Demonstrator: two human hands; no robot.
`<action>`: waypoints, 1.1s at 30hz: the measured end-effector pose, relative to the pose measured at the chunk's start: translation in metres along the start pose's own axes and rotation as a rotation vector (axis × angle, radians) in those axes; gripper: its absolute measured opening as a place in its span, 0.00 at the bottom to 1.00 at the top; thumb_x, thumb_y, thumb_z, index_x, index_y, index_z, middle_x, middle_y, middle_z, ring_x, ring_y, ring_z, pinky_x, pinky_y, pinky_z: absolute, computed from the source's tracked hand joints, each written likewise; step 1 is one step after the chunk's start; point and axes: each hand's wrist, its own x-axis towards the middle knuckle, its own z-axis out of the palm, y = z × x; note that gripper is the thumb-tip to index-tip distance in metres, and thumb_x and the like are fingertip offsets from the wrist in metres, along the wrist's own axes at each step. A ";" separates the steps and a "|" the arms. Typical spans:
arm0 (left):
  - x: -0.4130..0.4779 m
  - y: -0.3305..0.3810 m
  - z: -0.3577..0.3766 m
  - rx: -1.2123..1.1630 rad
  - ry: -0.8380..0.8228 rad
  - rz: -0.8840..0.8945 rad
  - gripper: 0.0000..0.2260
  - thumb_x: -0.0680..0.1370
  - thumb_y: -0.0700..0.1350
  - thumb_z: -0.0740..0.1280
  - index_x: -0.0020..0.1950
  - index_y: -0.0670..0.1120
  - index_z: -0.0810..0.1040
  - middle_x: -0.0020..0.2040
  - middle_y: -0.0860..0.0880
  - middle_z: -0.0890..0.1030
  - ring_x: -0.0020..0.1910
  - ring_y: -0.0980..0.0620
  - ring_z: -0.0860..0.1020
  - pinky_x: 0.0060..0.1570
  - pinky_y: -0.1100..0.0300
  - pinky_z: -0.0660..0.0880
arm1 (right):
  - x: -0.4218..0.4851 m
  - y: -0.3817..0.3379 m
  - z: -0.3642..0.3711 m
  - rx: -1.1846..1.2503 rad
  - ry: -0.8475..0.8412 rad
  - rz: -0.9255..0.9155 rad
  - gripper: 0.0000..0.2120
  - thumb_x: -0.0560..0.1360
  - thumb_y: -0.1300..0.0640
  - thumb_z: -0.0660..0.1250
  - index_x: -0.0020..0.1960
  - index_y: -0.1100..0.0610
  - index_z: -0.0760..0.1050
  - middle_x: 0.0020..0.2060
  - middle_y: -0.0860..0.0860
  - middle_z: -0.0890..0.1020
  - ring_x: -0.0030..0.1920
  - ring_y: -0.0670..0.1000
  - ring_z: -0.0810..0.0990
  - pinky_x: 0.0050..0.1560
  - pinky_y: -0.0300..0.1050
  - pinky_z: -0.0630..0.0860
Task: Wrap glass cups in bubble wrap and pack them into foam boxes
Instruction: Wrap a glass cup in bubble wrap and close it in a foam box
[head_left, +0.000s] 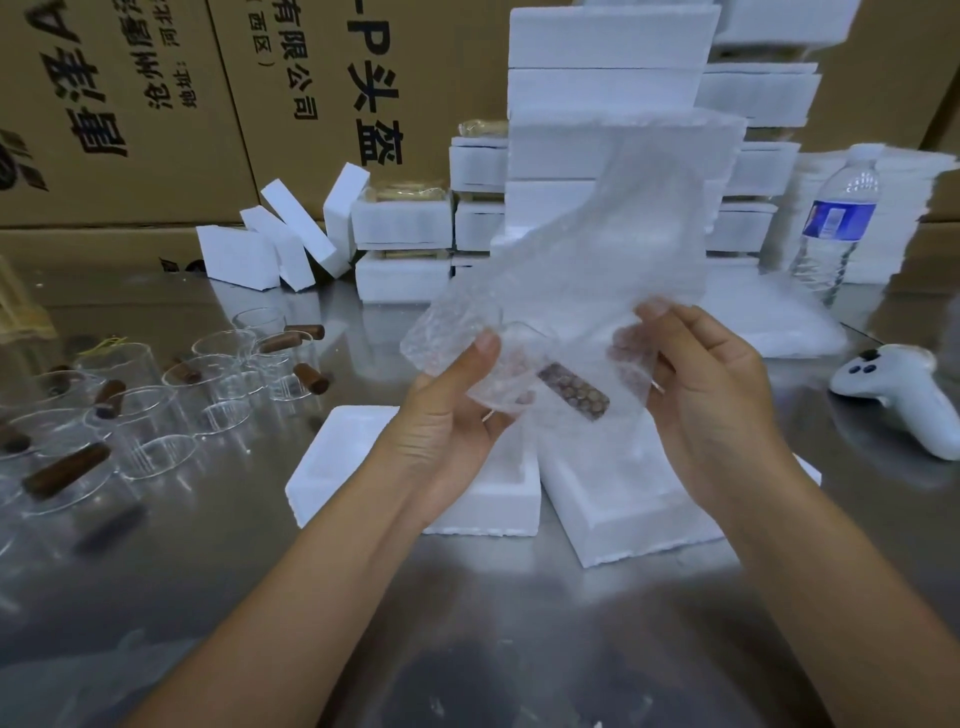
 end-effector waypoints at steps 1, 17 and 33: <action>-0.001 -0.001 0.001 0.048 -0.004 0.013 0.36 0.46 0.49 0.84 0.52 0.47 0.80 0.48 0.47 0.84 0.47 0.50 0.83 0.41 0.58 0.81 | 0.001 -0.001 -0.001 0.007 0.008 -0.007 0.05 0.66 0.52 0.71 0.32 0.49 0.82 0.30 0.46 0.82 0.34 0.45 0.81 0.38 0.37 0.76; -0.015 0.000 0.006 1.029 -0.169 0.250 0.20 0.62 0.56 0.75 0.50 0.67 0.73 0.49 0.64 0.79 0.49 0.64 0.78 0.44 0.72 0.73 | -0.008 0.002 -0.004 -0.452 0.077 -0.088 0.24 0.71 0.80 0.59 0.31 0.52 0.62 0.25 0.45 0.70 0.24 0.38 0.74 0.23 0.23 0.65; -0.014 -0.004 0.005 1.006 -0.099 0.298 0.19 0.64 0.57 0.74 0.52 0.59 0.73 0.47 0.60 0.81 0.48 0.58 0.81 0.48 0.58 0.78 | -0.015 0.006 0.007 -0.704 -0.295 -0.222 0.17 0.70 0.41 0.61 0.26 0.47 0.73 0.36 0.44 0.74 0.43 0.43 0.73 0.43 0.36 0.68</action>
